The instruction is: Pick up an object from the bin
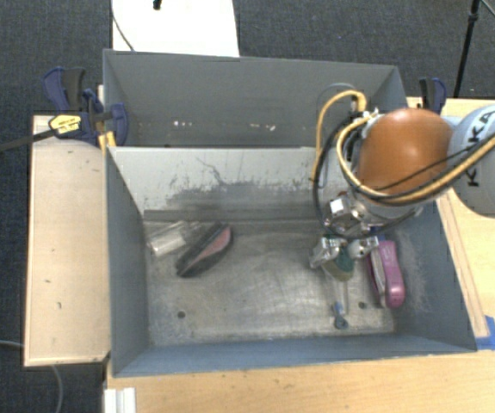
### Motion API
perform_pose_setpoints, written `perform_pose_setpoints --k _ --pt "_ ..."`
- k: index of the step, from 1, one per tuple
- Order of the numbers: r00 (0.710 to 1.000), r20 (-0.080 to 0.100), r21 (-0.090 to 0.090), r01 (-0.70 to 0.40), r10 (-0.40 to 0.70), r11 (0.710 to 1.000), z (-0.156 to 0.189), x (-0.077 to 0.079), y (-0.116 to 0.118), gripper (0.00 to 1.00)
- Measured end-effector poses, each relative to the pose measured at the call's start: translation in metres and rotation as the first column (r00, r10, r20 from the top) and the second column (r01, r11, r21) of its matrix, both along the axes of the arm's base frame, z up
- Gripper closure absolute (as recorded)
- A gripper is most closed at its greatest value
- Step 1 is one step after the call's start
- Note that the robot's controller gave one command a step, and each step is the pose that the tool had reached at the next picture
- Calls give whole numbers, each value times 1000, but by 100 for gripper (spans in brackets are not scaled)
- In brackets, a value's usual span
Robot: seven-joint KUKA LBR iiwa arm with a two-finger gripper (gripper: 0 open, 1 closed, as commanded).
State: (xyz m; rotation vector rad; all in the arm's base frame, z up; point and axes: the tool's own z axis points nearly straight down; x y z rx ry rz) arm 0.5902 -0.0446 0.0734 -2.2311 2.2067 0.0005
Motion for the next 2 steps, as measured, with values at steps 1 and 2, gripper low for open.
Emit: perform_pose_setpoints --k 1,2 --pt "1000 2 -1 7 -7 1000 25 1 1 100" --pt "1000 2 -1 13 -13 1000 38 1 1 100"
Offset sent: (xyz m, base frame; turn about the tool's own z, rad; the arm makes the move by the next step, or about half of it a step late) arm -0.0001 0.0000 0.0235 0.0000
